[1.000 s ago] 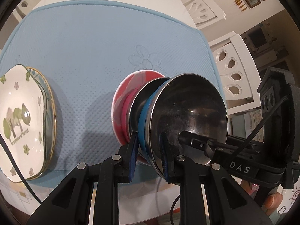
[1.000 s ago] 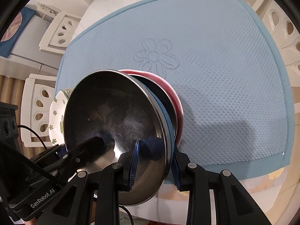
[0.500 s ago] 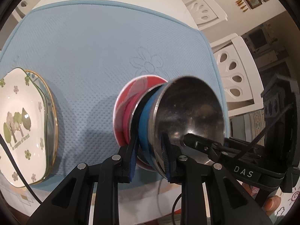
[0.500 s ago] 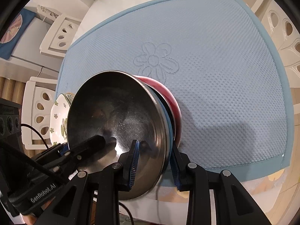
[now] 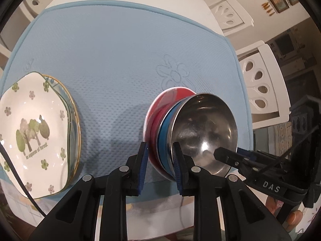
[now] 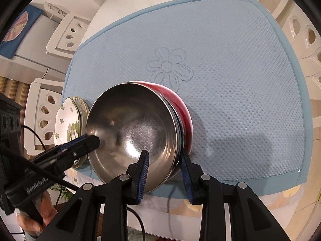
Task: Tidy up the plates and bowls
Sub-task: 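Open both grippers and lift them off the nested bowls, then move both grippers back toward the rim of the nested bowl stack, then close both grippers on the rim of the nested bowl stack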
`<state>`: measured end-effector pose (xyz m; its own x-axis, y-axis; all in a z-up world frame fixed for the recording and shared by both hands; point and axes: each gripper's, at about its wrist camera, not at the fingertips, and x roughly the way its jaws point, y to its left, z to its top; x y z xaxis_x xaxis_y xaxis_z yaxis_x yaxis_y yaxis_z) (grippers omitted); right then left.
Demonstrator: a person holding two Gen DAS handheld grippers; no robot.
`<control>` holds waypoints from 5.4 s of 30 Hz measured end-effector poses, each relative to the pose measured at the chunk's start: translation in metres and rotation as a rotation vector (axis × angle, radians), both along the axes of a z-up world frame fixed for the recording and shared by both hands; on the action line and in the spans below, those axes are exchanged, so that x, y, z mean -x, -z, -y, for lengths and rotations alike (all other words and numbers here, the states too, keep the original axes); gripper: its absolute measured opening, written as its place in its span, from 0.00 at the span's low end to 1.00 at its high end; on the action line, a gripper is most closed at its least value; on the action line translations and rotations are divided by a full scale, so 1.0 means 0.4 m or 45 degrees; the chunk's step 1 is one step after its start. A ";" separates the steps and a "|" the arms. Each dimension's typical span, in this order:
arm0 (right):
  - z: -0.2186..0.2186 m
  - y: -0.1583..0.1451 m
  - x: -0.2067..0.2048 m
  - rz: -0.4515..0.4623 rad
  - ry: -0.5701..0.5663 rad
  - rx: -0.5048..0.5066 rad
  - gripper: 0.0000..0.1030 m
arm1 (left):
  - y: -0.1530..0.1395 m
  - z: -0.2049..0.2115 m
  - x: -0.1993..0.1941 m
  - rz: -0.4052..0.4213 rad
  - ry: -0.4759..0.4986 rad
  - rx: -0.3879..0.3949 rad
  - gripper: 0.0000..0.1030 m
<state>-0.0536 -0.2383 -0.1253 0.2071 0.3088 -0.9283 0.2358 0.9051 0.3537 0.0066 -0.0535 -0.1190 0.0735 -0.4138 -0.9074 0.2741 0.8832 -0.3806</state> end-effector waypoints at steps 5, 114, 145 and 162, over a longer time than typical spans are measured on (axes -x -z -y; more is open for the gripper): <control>-0.012 0.002 0.003 0.004 -0.048 0.078 0.30 | 0.020 0.013 0.002 0.003 0.009 -0.058 0.21; -0.309 -0.237 0.186 0.314 0.083 0.616 0.50 | -0.220 -0.165 0.215 0.626 0.181 -0.135 0.45; 0.014 -0.012 0.048 0.191 0.142 0.187 0.51 | 0.045 -0.015 0.029 0.063 -0.069 0.134 0.57; 0.036 0.111 0.011 0.172 0.172 -0.050 0.64 | 0.107 -0.003 -0.005 0.011 -0.069 0.246 0.57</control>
